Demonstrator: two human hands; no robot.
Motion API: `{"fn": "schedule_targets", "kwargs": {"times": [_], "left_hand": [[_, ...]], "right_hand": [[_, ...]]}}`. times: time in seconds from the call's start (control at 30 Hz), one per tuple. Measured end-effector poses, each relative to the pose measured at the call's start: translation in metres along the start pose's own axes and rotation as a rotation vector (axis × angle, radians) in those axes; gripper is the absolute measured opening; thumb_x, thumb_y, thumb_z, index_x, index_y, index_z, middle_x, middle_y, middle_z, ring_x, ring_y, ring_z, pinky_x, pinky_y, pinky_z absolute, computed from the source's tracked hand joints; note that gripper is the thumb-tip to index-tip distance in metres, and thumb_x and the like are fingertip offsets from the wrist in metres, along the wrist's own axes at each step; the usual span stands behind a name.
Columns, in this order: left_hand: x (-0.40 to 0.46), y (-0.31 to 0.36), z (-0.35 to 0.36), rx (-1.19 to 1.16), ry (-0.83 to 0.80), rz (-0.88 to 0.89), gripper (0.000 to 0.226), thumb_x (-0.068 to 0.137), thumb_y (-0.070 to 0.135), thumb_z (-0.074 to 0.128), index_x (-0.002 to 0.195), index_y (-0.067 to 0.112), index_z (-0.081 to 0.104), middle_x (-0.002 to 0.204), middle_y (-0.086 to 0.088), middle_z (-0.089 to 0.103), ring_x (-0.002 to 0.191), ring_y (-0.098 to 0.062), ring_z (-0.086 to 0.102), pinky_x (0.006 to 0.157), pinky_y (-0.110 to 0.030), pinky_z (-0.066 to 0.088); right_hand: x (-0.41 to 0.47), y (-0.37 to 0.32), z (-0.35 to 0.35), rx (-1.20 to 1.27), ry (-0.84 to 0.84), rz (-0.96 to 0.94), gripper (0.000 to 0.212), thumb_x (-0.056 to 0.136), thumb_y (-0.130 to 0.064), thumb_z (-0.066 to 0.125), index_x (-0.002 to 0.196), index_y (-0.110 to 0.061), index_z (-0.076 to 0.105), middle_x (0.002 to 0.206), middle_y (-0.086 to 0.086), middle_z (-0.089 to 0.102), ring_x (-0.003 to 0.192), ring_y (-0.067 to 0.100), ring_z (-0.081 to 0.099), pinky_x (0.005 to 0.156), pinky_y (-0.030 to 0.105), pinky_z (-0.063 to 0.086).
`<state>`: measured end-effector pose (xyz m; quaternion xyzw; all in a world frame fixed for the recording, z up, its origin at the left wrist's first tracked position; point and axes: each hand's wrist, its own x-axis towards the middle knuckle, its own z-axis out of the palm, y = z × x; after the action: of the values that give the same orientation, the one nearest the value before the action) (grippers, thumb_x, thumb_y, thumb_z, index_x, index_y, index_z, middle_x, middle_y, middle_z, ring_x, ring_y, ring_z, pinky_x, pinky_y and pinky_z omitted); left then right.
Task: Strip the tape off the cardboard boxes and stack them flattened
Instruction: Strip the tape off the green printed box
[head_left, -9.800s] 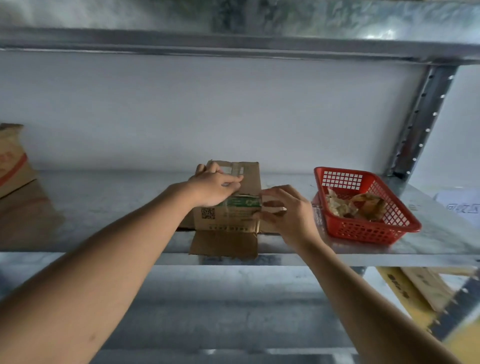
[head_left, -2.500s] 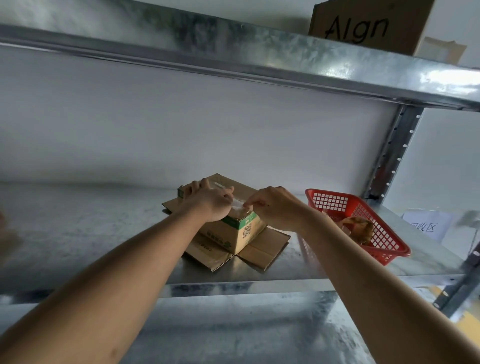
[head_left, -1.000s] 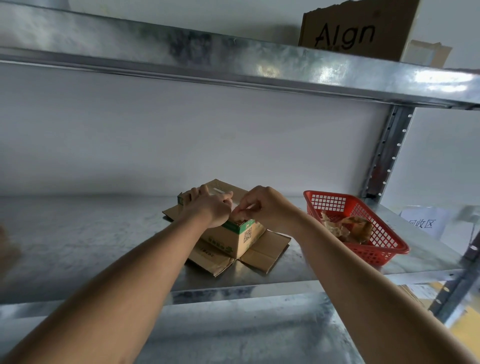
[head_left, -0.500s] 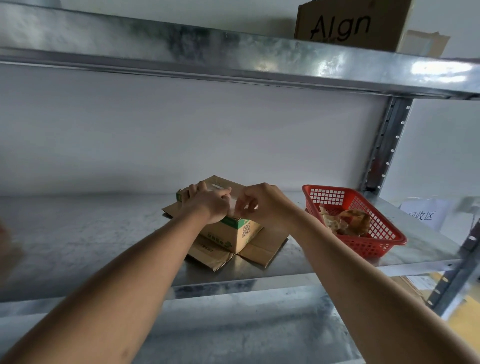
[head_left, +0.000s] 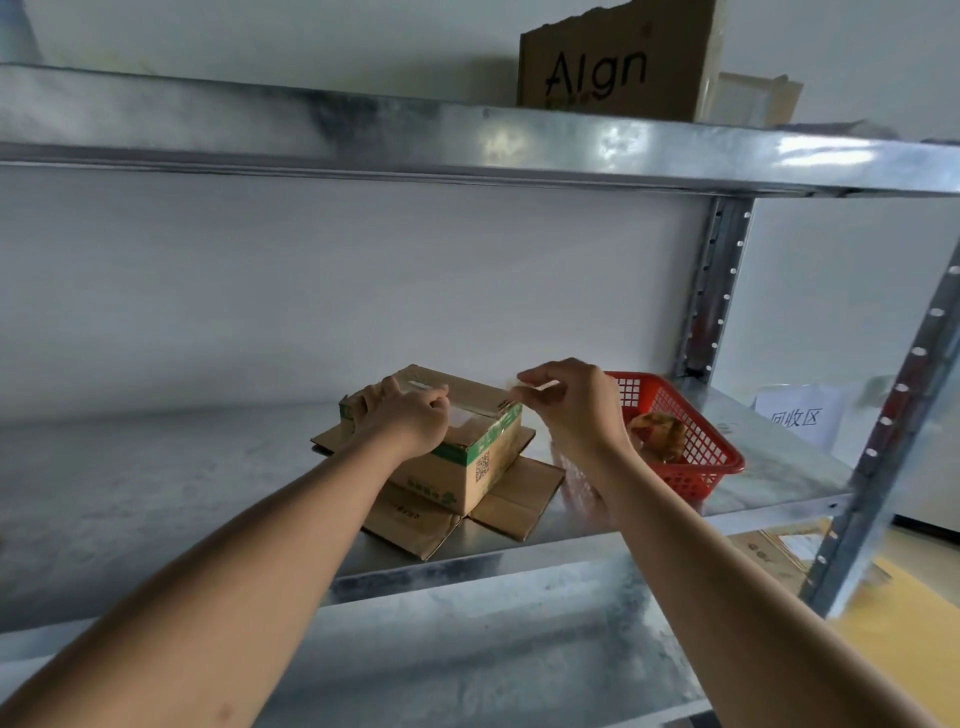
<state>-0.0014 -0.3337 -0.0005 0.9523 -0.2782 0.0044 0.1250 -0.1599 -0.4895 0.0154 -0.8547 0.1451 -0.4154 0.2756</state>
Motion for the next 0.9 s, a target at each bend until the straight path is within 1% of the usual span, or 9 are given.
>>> {"fn": "schedule_targets", "kwargs": {"times": [0.07, 0.13, 0.23, 0.33, 0.43, 0.5, 0.57, 0.7, 0.9], "left_hand": [[0.000, 0.015, 0.003, 0.016, -0.007, 0.002, 0.052, 0.105, 0.052, 0.011, 0.156, 0.059, 0.021, 0.159, -0.015, 0.024, 0.145, -0.041, 0.019, 0.115, -0.057, 0.018], [0.001, 0.026, 0.005, 0.035, -0.008, -0.009, 0.050, 0.106, 0.053, 0.013, 0.155, 0.060, 0.022, 0.158, -0.014, 0.025, 0.144, -0.040, 0.020, 0.114, -0.056, 0.019], [0.002, 0.034, 0.006, 0.023, -0.025, -0.032, 0.049, 0.106, 0.055, 0.018, 0.154, 0.061, 0.024, 0.162, -0.014, 0.020, 0.147, -0.040, 0.015, 0.117, -0.056, 0.015], [0.002, 0.035, 0.004, 0.004, -0.043, -0.045, 0.048, 0.106, 0.057, 0.020, 0.154, 0.062, 0.024, 0.164, -0.012, 0.018, 0.150, -0.040, 0.010, 0.119, -0.057, 0.013], [0.000, 0.037, 0.003, 0.042, -0.047, -0.060, 0.048, 0.106, 0.057, 0.016, 0.153, 0.064, 0.021, 0.165, -0.011, 0.017, 0.151, -0.040, 0.011, 0.118, -0.056, 0.014], [-0.002, 0.040, 0.002, 0.043, -0.048, -0.070, 0.048, 0.106, 0.057, 0.015, 0.154, 0.063, 0.021, 0.165, -0.011, 0.017, 0.150, -0.039, 0.011, 0.118, -0.055, 0.015], [-0.004, 0.041, 0.002, 0.033, -0.057, -0.080, 0.048, 0.107, 0.057, 0.015, 0.154, 0.063, 0.021, 0.165, -0.012, 0.017, 0.150, -0.039, 0.011, 0.118, -0.056, 0.015], [-0.007, 0.044, 0.001, 0.028, -0.061, -0.096, 0.047, 0.108, 0.056, 0.016, 0.154, 0.062, 0.021, 0.164, -0.011, 0.017, 0.149, -0.039, 0.011, 0.117, -0.057, 0.017], [-0.008, 0.046, 0.003, -0.011, -0.057, -0.116, 0.047, 0.108, 0.056, 0.018, 0.154, 0.062, 0.022, 0.165, -0.011, 0.015, 0.150, -0.039, 0.010, 0.118, -0.056, 0.017]], "right_hand": [[0.003, 0.014, -0.013, -0.100, 0.044, 0.014, 0.017, 0.087, -0.026, 0.084, 0.099, -0.015, 0.083, 0.100, 0.000, 0.075, 0.072, -0.004, 0.064, 0.064, 0.004, 0.038], [0.006, 0.026, -0.026, -0.162, 0.031, 0.068, 0.013, 0.092, -0.024, 0.078, 0.097, -0.014, 0.083, 0.099, 0.005, 0.078, 0.085, 0.012, 0.068, 0.069, 0.019, 0.041], [0.008, 0.045, -0.038, -0.279, -0.093, 0.178, 0.019, 0.099, -0.026, 0.066, 0.087, -0.022, 0.080, 0.083, 0.001, 0.075, 0.068, 0.014, 0.064, 0.060, 0.027, 0.047], [0.006, 0.065, -0.044, -0.394, -0.221, 0.237, 0.033, 0.102, -0.019, 0.057, 0.074, -0.022, 0.072, 0.071, -0.002, 0.067, 0.061, 0.014, 0.062, 0.052, 0.024, 0.040], [0.007, 0.080, -0.050, -0.419, -0.364, 0.268, 0.022, 0.095, -0.008, 0.056, 0.097, -0.015, 0.077, 0.095, 0.006, 0.075, 0.087, 0.027, 0.072, 0.065, 0.031, 0.049], [0.006, 0.086, -0.054, -0.401, -0.422, 0.262, 0.033, 0.091, -0.006, 0.065, 0.121, -0.019, 0.073, 0.118, 0.004, 0.073, 0.099, 0.024, 0.070, 0.082, 0.038, 0.057], [0.006, 0.091, -0.059, -0.371, -0.424, 0.241, 0.029, 0.088, -0.010, 0.076, 0.113, -0.025, 0.075, 0.119, -0.001, 0.073, 0.101, 0.019, 0.069, 0.091, 0.041, 0.058], [0.009, 0.101, -0.067, -0.371, -0.310, 0.179, 0.028, 0.079, -0.006, 0.086, 0.077, -0.031, 0.076, 0.093, -0.009, 0.077, 0.082, 0.006, 0.068, 0.079, 0.034, 0.062], [0.011, 0.099, -0.065, -0.295, -0.332, 0.094, 0.021, 0.092, -0.009, 0.070, 0.097, -0.026, 0.082, 0.097, -0.009, 0.076, 0.070, 0.004, 0.067, 0.058, 0.021, 0.055]]}}
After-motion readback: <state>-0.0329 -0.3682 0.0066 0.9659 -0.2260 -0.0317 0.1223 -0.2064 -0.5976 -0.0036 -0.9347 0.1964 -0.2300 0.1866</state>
